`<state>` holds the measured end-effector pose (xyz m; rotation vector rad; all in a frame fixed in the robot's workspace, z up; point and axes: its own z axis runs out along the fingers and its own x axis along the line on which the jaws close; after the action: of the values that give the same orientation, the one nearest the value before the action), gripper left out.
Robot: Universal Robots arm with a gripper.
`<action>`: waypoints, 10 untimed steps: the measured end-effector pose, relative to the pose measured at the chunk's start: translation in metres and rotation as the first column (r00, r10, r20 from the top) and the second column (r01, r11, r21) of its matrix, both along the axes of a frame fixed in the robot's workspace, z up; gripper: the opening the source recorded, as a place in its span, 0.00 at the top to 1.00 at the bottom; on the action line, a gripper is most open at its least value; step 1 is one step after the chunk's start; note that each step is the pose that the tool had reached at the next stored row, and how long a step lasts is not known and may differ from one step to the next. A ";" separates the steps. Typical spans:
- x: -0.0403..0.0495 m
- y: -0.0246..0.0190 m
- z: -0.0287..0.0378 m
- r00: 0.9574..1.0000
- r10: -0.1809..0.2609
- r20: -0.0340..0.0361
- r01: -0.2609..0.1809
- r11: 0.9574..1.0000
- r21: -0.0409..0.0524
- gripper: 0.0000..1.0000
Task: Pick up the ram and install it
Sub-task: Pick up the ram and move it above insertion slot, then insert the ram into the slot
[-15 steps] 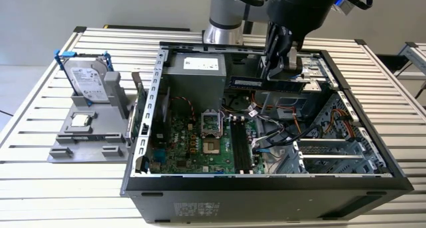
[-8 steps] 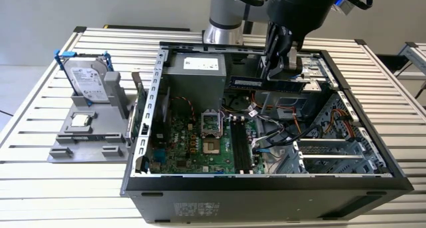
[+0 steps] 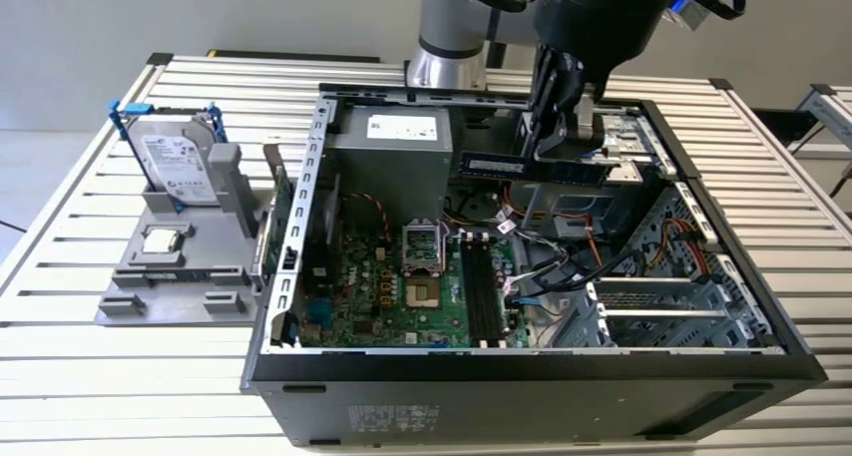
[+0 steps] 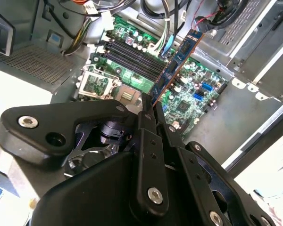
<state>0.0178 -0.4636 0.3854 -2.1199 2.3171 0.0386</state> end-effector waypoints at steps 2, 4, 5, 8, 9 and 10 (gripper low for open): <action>0.0000 0.0000 0.0000 1.000 -0.008 0.000 0.008 1.000 0.000 1.00; 0.0000 0.0000 0.0000 1.000 -0.018 0.000 0.018 1.000 0.000 1.00; 0.0000 0.0000 0.0000 1.000 -0.024 0.000 0.024 1.000 0.000 1.00; 0.0000 0.0000 0.0000 0.999 -0.042 0.000 0.042 0.999 0.000 1.00; 0.0000 0.0000 0.0000 0.999 -0.048 0.000 0.048 0.999 0.000 1.00; 0.0000 0.0000 0.0000 0.999 -0.053 0.000 0.053 0.999 0.000 1.00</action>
<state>0.0177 -0.4636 0.3854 -2.0568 2.3725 0.0386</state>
